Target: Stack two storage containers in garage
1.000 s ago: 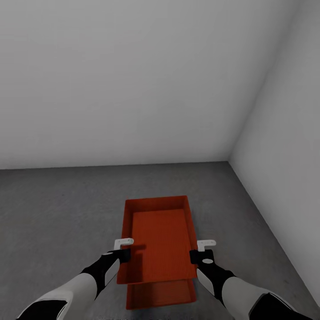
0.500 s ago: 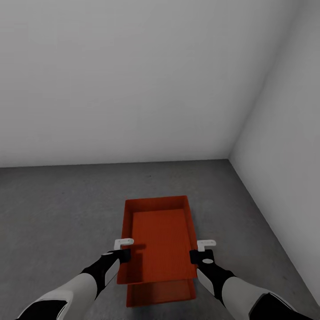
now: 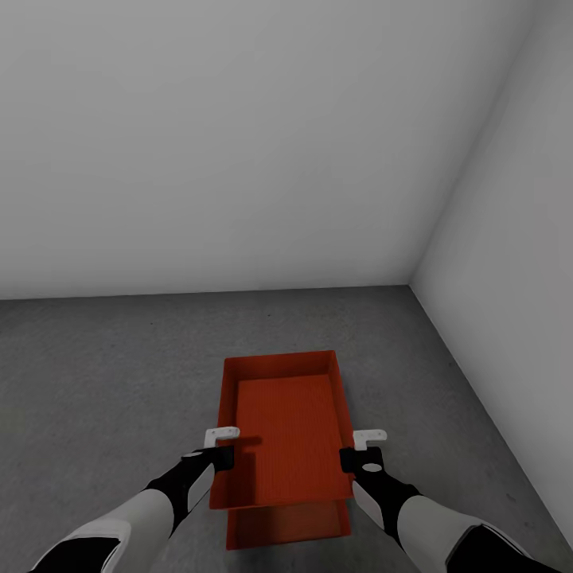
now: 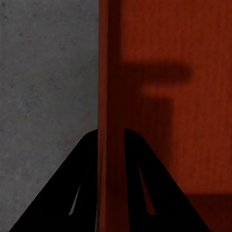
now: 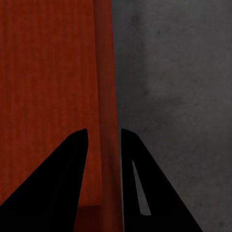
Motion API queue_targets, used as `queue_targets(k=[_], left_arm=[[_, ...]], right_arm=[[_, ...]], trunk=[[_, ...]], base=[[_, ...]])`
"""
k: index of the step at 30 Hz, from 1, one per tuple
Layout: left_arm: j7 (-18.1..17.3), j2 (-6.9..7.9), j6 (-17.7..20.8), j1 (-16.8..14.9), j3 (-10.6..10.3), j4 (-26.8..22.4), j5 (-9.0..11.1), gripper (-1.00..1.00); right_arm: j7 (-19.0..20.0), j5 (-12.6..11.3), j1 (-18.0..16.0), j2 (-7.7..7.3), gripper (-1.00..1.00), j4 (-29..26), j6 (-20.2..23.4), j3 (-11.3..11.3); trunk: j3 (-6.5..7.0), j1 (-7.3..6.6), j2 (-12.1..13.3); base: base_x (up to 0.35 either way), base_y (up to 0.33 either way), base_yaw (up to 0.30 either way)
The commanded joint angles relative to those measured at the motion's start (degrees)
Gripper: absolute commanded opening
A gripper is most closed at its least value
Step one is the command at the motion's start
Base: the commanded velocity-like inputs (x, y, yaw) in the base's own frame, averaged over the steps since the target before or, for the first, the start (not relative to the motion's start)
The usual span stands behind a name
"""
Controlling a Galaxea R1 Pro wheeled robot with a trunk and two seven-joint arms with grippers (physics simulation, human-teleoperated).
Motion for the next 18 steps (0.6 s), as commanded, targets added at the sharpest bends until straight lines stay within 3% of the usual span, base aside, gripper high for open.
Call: queue_targets(k=[1, 18], left_arm=[[0.6, 0.05, 0.3, 0.1, -3.0, 1.4, -3.0, -1.00], [0.7, -0.01, 0.3, 0.1, -3.0, 2.1, -3.1, -1.00]], right_arm=[[-0.2, 0.0, -0.1, -0.52, -1.00, -0.1, -0.2, -2.3], [-0.2, 0.0, -0.1, -0.52, -1.00, -0.1, -0.3, -2.3]], trunk=[[-0.03, 0.00, 0.0], [-0.39, 0.44, -0.8]], base=[[0.000, 0.000, 0.000], [0.000, 0.000, 0.000]])
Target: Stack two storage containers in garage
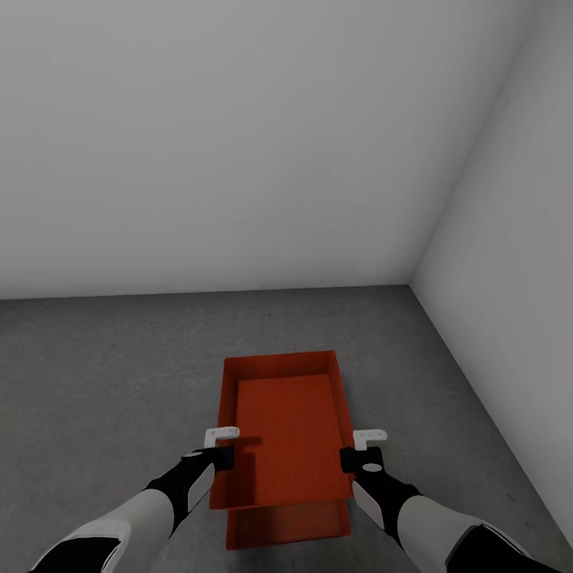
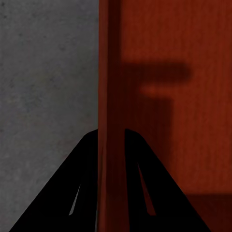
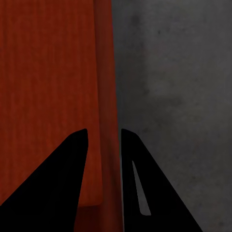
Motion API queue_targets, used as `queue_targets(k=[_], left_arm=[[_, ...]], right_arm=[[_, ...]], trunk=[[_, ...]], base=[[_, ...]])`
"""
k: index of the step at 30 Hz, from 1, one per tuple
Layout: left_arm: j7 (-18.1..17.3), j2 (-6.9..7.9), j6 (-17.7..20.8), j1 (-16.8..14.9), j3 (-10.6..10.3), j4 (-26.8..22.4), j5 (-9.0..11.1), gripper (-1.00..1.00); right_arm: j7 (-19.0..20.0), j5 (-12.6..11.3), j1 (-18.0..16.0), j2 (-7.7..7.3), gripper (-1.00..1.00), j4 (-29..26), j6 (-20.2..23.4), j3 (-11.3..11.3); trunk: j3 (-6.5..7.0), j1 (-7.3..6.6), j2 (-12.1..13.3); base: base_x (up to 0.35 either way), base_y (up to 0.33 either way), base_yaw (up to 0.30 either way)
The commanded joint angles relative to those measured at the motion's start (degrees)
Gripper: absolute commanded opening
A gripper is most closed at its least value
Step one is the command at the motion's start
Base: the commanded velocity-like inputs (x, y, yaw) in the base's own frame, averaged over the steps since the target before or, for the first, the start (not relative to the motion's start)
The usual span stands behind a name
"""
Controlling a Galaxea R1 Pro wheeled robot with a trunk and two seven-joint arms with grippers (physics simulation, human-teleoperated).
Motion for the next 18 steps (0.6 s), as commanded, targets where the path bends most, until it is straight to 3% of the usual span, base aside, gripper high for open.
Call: queue_targets(k=[1, 12, 18], left_arm=[[0.6, 0.04, 0.3, 0.1, -3.0, 2.2, -3.1, -1.00], [0.6, 0.09, 0.3, 0.1, -3.0, 2.2, -3.1, -1.00], [0.6, 0.09, 0.3, 0.1, -3.0, 2.2, -3.2, -1.00]], right_arm=[[-0.2, 0.1, -0.1, -0.49, -1.00, -0.1, -0.3, -2.4], [-0.3, 0.1, -0.1, -0.49, -1.00, -0.1, -0.2, -2.4], [-0.3, 0.1, -0.1, -0.49, -1.00, -0.1, -0.2, -2.4]], trunk=[[-0.22, 0.22, -0.4], [-2.19, 2.64, -4.9], [-2.33, 2.64, -4.9]], base=[[0.000, 0.000, 0.000], [0.000, 0.000, 0.000], [0.000, 0.000, 0.000]])
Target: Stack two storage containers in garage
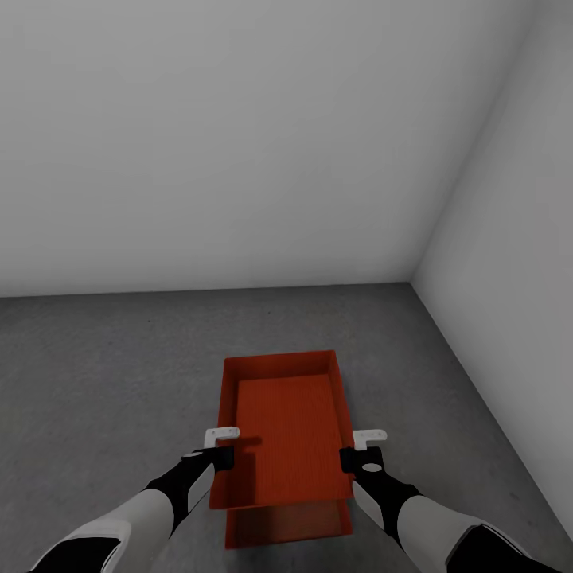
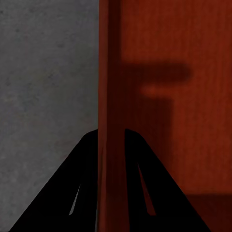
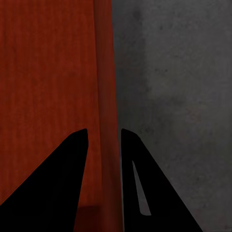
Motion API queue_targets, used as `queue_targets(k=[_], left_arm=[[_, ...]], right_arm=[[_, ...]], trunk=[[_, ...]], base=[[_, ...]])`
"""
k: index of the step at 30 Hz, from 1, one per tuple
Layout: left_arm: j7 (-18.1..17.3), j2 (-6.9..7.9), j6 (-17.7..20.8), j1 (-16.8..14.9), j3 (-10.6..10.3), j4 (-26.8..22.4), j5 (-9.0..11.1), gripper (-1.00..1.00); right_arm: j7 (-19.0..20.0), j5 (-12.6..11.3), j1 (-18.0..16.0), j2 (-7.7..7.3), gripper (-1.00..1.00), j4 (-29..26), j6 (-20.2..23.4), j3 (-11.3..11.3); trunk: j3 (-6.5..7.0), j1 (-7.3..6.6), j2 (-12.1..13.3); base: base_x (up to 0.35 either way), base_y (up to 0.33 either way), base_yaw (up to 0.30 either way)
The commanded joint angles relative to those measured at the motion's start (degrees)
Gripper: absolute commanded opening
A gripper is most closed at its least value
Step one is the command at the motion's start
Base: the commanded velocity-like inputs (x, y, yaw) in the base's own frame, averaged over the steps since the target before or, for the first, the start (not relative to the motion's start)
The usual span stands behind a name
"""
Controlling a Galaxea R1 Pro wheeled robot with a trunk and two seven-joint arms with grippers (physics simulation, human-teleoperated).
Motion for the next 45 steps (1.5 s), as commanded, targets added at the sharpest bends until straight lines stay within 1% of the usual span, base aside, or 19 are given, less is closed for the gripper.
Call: queue_targets(k=[1, 31, 45], left_arm=[[0.6, 0.06, 0.3, 0.1, -2.9, 2.1, -3.4, -1.00], [0.6, 0.06, 0.3, 0.1, -2.9, 2.1, -3.4, -1.00], [0.6, 0.06, 0.3, 0.1, -2.9, 2.1, -3.4, -1.00]], right_arm=[[-0.2, 0.0, -0.1, -0.52, -1.00, -0.1, -0.3, -2.4], [-0.2, 0.0, -0.1, -0.52, -1.00, -0.1, -0.3, -2.4], [-0.2, 0.0, -0.1, -0.52, -1.00, -0.1, -0.3, -2.4]], trunk=[[-0.12, 0.00, 0.0], [-2.82, 0.00, 0.0], [-3.77, 0.00, 0.0]], base=[[0.000, 0.000, 0.000], [0.000, 0.000, 0.000], [0.000, 0.000, 0.000]])
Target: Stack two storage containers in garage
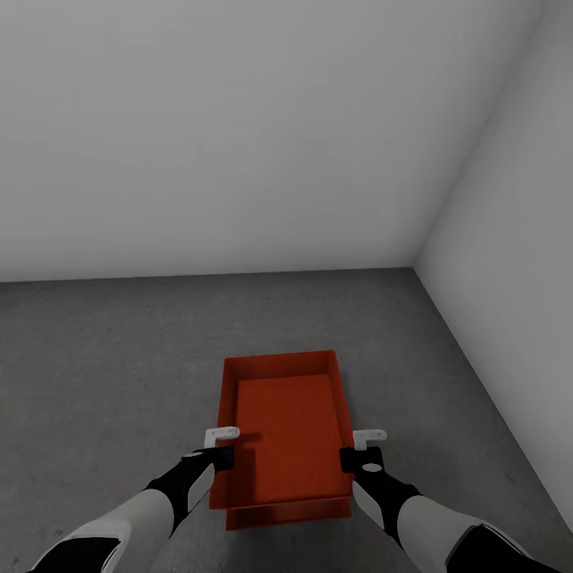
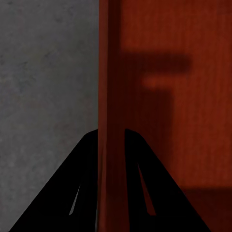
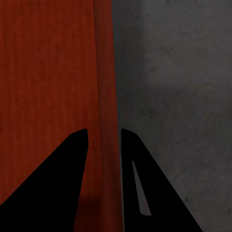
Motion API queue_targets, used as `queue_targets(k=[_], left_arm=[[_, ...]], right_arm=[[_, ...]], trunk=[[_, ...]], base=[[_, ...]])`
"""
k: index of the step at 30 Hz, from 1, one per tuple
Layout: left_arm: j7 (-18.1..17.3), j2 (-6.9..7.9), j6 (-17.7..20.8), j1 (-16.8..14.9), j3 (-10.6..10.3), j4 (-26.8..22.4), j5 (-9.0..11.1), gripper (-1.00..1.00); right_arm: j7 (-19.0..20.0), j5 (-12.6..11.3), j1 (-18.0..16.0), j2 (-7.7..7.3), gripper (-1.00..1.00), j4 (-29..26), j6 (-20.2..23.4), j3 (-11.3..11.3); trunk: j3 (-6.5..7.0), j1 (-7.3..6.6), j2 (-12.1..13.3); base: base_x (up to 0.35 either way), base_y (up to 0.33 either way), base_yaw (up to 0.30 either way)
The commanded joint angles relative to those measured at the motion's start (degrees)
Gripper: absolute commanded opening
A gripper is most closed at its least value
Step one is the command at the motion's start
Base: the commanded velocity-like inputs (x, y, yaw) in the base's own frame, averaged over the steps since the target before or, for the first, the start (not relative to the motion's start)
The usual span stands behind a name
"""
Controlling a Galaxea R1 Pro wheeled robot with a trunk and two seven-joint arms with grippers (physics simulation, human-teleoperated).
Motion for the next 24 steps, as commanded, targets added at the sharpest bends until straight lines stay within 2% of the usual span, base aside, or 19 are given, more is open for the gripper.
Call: queue_targets(k=[1, 24], left_arm=[[0.6, 0.05, 0.3, 0.1, -2.9, 2.1, -3.5, -1.00], [0.5, 0.21, 0.3, 0.1, -2.9, 2.1, -3.5, -1.00]], right_arm=[[-0.2, 0.0, -0.1, -0.52, -1.00, -0.1, -0.2, -2.4], [-0.2, 0.0, -0.1, -0.52, -1.00, -0.1, -0.2, -2.4]], trunk=[[-0.04, 0.00, 0.0], [-0.05, 0.00, 0.0]], base=[[0.000, 0.000, 0.000], [0.000, 0.000, 0.000]])
